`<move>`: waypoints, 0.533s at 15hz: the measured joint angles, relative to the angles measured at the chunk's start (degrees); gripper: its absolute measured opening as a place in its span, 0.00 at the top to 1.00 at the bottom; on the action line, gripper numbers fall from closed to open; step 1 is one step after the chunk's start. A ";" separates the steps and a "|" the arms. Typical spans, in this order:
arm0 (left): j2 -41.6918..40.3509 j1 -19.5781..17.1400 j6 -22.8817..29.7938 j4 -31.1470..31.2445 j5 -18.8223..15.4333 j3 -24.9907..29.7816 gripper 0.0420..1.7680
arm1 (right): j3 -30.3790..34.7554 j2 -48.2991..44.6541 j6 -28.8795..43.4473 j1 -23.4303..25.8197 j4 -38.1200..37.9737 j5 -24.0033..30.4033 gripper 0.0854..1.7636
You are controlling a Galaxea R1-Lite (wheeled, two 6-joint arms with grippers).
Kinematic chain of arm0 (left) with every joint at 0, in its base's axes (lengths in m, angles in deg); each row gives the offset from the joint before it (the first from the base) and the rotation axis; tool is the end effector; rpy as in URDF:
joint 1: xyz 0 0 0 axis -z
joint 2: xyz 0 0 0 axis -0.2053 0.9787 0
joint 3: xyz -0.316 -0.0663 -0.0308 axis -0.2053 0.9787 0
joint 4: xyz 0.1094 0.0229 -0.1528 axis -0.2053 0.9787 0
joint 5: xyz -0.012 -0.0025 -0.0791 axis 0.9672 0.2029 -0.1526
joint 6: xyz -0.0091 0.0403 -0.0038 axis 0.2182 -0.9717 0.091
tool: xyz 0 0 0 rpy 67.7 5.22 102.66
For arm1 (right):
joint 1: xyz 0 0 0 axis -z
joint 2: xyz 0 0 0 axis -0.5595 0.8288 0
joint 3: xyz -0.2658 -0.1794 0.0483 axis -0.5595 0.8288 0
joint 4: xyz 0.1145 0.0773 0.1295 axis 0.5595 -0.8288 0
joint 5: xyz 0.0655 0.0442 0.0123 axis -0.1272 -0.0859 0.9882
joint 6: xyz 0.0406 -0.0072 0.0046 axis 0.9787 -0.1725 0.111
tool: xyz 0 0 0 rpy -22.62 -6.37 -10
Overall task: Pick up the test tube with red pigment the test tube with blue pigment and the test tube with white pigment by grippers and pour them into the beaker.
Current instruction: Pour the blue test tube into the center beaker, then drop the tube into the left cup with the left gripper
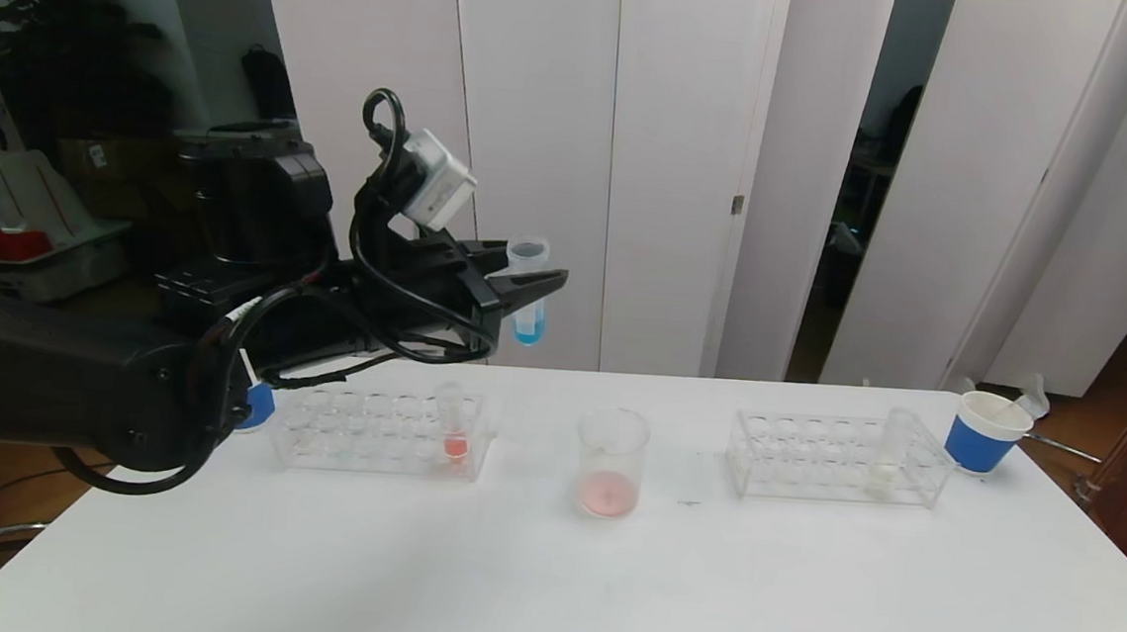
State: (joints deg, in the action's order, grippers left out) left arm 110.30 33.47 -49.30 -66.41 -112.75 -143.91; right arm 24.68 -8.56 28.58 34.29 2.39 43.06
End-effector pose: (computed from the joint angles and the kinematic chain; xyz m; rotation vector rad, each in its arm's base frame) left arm 0.3437 -0.1573 0.2506 0.2984 -0.1596 -0.8556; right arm -0.0346 -0.0003 0.0757 -0.0031 0.0856 -0.0154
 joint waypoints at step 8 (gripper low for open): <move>13.53 1.30 -18.58 -9.63 -7.17 -4.99 0.69 | 0.00 0.00 0.00 0.00 0.00 -0.01 0.01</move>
State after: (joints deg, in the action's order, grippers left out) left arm 123.84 34.78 -67.88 -76.04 -119.91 -148.89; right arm 24.68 -8.56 28.58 34.29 2.39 43.04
